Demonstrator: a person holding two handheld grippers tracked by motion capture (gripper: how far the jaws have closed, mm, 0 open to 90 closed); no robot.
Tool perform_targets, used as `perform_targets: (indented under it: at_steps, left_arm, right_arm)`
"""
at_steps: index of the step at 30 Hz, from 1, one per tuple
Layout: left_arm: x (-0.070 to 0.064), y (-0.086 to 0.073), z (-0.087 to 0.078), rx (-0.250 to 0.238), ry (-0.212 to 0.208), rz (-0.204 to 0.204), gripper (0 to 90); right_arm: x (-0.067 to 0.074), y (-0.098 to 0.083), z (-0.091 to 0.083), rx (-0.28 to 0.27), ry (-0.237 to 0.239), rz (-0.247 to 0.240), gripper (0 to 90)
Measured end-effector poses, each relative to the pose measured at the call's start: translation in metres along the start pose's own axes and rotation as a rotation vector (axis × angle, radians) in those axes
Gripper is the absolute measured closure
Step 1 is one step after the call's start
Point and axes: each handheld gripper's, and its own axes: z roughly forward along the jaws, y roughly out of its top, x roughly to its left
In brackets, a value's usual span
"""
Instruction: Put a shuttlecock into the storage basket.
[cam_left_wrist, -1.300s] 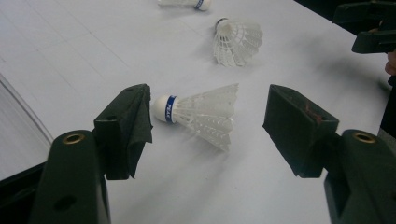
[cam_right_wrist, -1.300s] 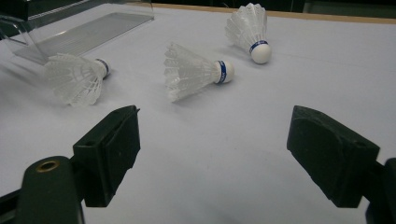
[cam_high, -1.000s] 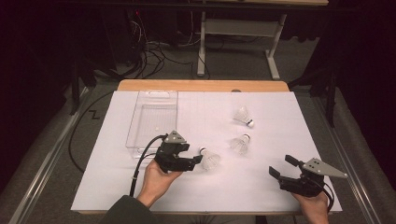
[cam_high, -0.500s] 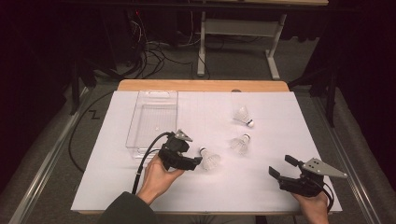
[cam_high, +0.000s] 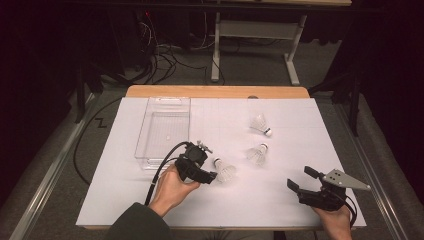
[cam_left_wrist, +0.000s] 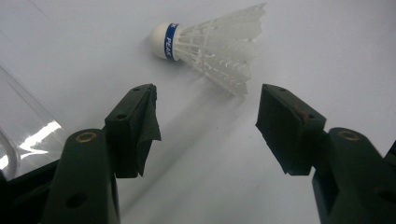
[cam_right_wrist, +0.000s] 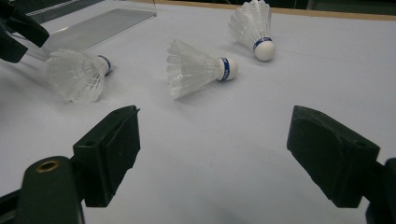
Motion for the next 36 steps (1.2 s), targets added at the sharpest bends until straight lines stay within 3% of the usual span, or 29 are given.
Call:
perform_targets:
  at_steps: [11,36]
  left_arm:
    - [-0.008,0.011,0.007,0.080,0.022,0.028,39.1]
    - [-0.019,0.034,0.030,0.160,0.063,0.030,39.3]
  right_arm:
    - [0.000,0.000,0.000,0.001,0.000,-0.003,18.1]
    - [0.000,0.000,0.000,-0.001,0.005,-0.004,18.1]
